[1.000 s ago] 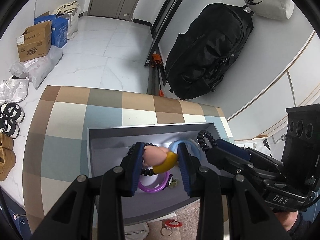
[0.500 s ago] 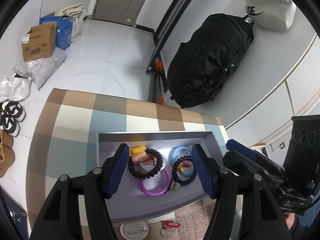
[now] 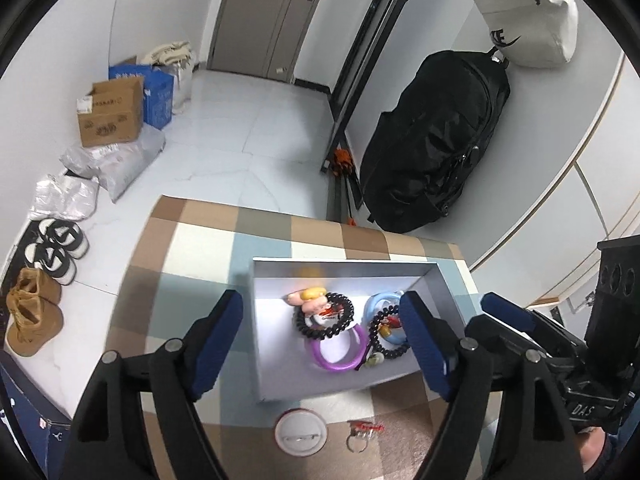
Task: Organize jewelry
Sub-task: 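Open both tools to drop the figurine and coiled bracelet in the box, then withdraw both tools from the box over the remaining items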
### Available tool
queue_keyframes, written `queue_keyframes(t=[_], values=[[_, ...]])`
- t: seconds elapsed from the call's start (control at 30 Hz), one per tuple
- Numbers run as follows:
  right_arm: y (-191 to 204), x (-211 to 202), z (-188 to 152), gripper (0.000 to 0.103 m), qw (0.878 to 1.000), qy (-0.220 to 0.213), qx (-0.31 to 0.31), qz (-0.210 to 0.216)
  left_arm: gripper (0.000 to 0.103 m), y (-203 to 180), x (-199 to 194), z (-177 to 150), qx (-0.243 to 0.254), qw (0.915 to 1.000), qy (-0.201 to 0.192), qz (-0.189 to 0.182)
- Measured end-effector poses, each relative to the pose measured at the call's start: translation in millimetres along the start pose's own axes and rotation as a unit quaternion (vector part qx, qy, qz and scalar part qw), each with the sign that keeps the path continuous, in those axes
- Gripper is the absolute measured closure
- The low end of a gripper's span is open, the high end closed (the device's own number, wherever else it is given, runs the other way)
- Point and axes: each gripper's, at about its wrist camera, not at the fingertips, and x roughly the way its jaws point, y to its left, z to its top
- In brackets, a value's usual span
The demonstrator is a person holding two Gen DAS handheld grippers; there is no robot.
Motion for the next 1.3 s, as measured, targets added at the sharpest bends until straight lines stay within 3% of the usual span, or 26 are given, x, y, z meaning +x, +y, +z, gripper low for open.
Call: queue_keyframes(t=[0.13,0.33,0.63,1.0,1.3], values=[[7,-6,-8,0.006,1.000,-0.003,-0.003,-0.003,0.024,2,-8,-8,0.008,0.9998,-0.008,0.015],[15,-14,-17,0.001,1.000,-0.005,-0.006,-0.014,0.023,9,-20,-18,0.003,0.9995,-0.006,0.030],[32,-23,-34,0.000,0.999,0.006,-0.023,-0.029,0.012,22,-34,-31,-0.013,0.9992,-0.008,0.037],[38,-6,-51,0.000,0.996,0.069,-0.027,-0.056,0.012,48,-44,-37,-0.042,0.9979,0.000,0.049],[39,12,-66,0.001,0.989,0.129,-0.037,-0.062,0.012,63,-38,-42,-0.055,0.9967,0.037,0.047]])
